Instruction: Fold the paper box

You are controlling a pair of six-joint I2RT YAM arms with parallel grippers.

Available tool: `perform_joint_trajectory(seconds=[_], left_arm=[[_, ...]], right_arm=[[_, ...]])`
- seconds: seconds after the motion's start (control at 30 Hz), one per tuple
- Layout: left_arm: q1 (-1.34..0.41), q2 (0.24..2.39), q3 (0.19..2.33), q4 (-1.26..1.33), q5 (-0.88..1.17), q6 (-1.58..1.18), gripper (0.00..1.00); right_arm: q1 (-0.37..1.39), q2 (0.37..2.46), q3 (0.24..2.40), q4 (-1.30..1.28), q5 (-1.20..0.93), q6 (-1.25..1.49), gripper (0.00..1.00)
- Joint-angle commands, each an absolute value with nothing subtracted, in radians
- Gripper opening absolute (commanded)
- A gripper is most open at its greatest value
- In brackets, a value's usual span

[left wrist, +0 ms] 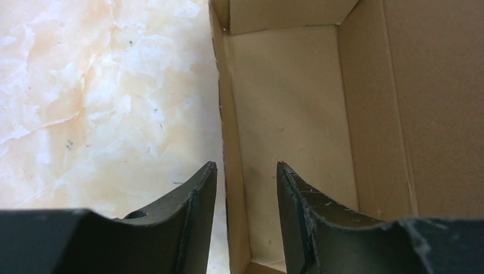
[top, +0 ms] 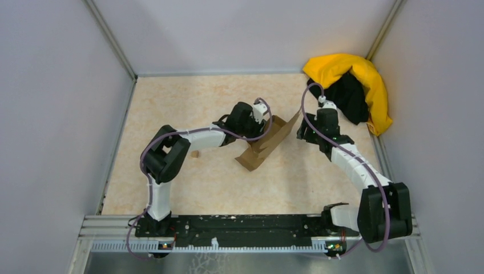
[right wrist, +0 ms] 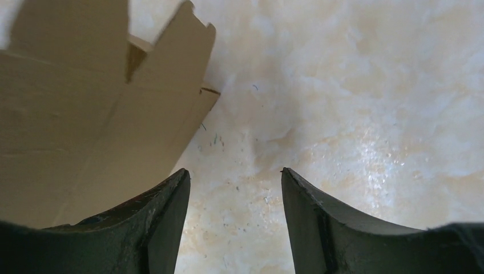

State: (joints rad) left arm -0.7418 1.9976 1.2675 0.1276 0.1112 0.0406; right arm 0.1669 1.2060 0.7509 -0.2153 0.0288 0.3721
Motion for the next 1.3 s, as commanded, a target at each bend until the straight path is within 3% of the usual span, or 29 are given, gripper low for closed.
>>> perform_joint_trajectory(seconds=[0.0,0.3,0.6,1.1,1.27], left_arm=[[-0.710,1.976,1.307,0.135,0.171,0.002,0.49],[-0.624,1.940,1.321,0.168,0.174,-0.097,0.48],[-0.571,2.126,1.559,0.046,0.132,-0.129,0.28],[-0.540,2.117,1.405,0.044,-0.032,-0.149,0.26],[-0.541,2.086,1.363,0.024,-0.029,-0.164,0.25]], right_arm=[[0.163,1.240,0.714,-0.106,0.025,0.454,0.59],[0.161,1.412,0.742,-0.018,0.003,0.480,0.56],[0.161,1.594,0.861,0.036,-0.107,0.493,0.49],[0.238,1.981,1.364,-0.086,-0.244,0.378,0.46],[0.258,1.990,1.343,-0.067,-0.242,0.391,0.46]])
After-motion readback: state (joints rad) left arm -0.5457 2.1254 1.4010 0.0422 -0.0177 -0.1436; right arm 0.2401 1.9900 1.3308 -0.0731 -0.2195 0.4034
